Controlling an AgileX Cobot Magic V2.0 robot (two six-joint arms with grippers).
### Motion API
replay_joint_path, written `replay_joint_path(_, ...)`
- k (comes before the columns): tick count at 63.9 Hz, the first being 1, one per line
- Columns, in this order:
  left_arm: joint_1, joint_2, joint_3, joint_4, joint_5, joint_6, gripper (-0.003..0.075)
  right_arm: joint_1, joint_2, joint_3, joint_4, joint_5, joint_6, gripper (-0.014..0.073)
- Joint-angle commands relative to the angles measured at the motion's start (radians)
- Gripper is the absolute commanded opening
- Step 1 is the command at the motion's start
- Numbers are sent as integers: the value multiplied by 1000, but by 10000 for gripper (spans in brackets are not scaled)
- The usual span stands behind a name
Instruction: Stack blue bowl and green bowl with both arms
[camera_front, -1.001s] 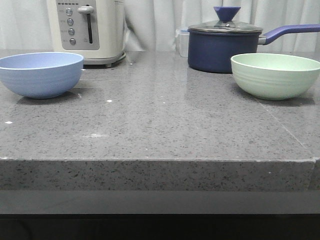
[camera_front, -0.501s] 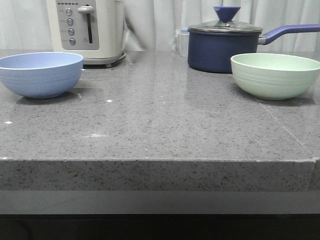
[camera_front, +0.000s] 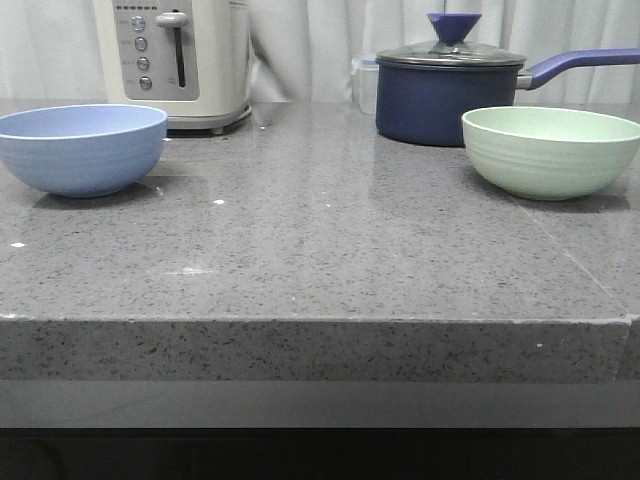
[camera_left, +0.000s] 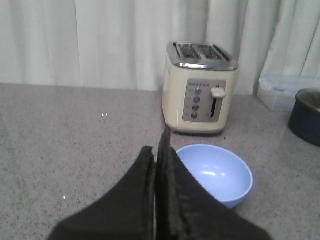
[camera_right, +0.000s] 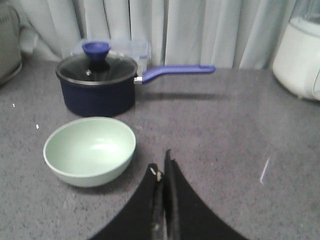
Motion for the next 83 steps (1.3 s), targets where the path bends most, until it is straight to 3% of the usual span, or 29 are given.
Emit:
replay_joint_path(1, 0, 72, -35, -7, -50, 2, -20, -5, 75, -35, -19, -9, -6, -65)
replay_joint_path(35, 0, 285, -35, -7, -48, 2, -16, -5, 300, -26, -19, 8, -12, -43)
replay_joint_path(40, 0, 294, -35, -5, -50, 2, 39, -3, 315, -26, -19, 8, -26, 57)
replay_joint_path(52, 0, 301, -35, -3, -57, 2, 434, -3, 316, -26, -19, 1, -26, 484)
replay_joint_path(57, 0, 301, -35, -3, -57, 2, 511, -3, 316, -26, -18, 2, -26, 587)
replay_joint_path(72, -1, 301, -35, -16, -59, 2, 512, -3, 338, -69, 15, 46, -26, 596)
replay_joint_path(83, -103, 301, -35, -20, -63, 10, 512, -3, 437, -188, 15, 148, -26, 596)
